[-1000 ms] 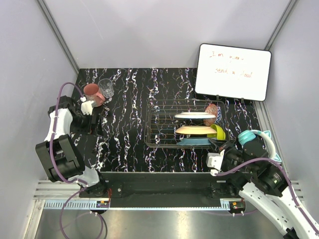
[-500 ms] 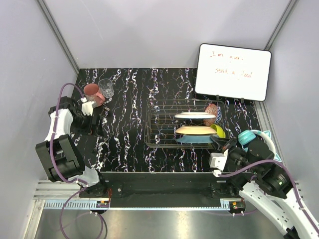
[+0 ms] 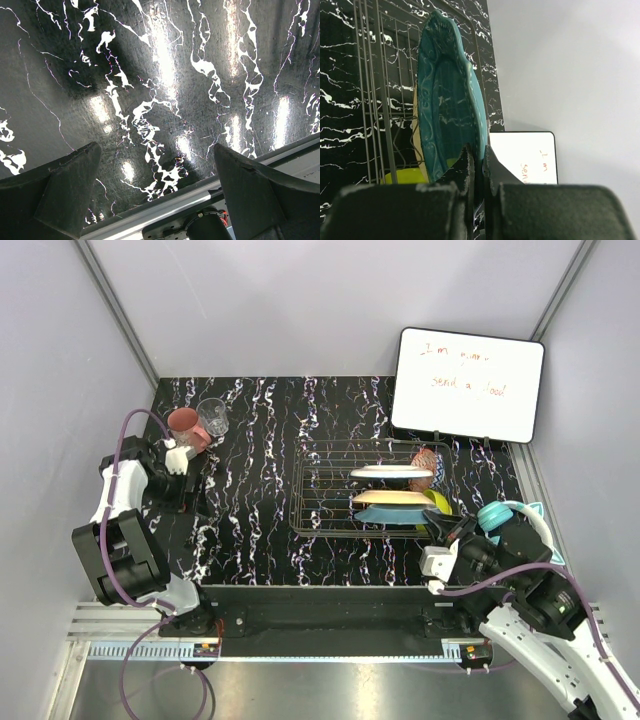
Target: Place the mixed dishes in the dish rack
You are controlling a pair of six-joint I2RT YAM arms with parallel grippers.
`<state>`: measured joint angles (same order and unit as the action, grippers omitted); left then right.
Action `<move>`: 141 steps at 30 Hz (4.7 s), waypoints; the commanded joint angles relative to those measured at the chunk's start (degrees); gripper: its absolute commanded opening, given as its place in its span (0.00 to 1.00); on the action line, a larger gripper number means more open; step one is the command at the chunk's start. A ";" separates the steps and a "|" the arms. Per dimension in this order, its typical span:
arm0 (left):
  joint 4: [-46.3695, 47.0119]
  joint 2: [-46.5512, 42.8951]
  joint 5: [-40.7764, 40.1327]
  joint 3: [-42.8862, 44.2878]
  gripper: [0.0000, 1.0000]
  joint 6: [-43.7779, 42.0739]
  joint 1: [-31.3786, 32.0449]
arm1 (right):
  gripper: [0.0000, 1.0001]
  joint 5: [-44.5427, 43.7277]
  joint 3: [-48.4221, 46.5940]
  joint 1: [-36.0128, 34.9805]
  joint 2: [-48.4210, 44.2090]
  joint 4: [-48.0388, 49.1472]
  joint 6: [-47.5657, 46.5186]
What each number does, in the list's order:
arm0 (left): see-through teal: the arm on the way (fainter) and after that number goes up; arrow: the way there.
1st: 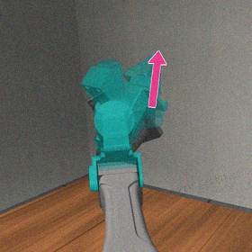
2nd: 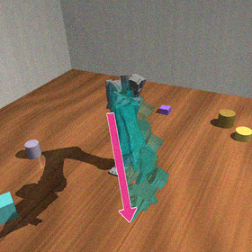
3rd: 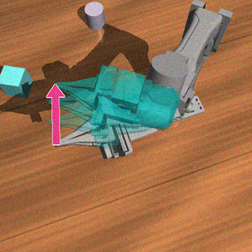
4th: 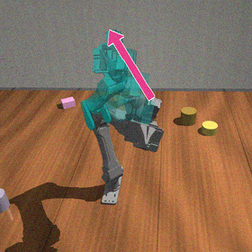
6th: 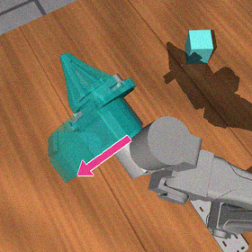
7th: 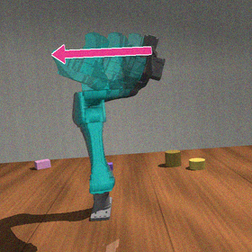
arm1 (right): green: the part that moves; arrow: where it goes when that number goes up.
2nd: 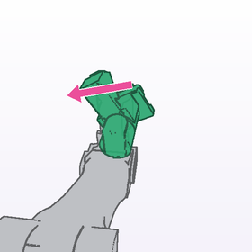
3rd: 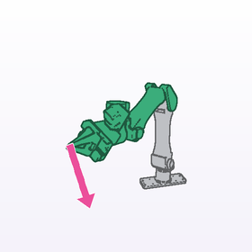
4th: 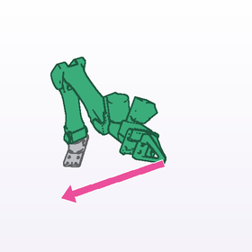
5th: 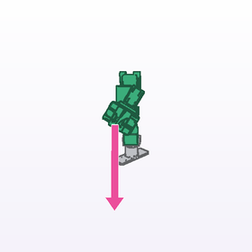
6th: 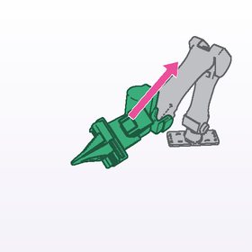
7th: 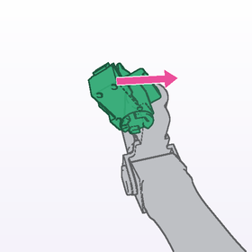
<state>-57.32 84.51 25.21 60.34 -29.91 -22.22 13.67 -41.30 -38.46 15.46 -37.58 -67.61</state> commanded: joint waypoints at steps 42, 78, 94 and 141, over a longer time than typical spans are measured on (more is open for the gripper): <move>-0.77 -1.01 5.02 3.56 0.99 1.34 0.16 | 0.55 -4.27 10.01 0.05 0.18 7.80 11.01; 8.62 12.96 10.20 19.47 0.99 25.25 39.00 | 1.00 -16.04 -1.77 0.05 6.59 25.01 38.96; 15.48 11.38 -2.70 4.36 0.99 19.37 42.52 | 1.00 -16.31 -2.12 0.05 12.74 29.66 36.94; 0.03 -6.90 -13.89 14.01 0.99 6.88 22.83 | 1.00 -16.40 0.52 0.14 19.34 35.56 41.07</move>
<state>-53.69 79.07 11.46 65.36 -25.41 0.97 -2.09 -39.90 -38.46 33.61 -4.71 -27.83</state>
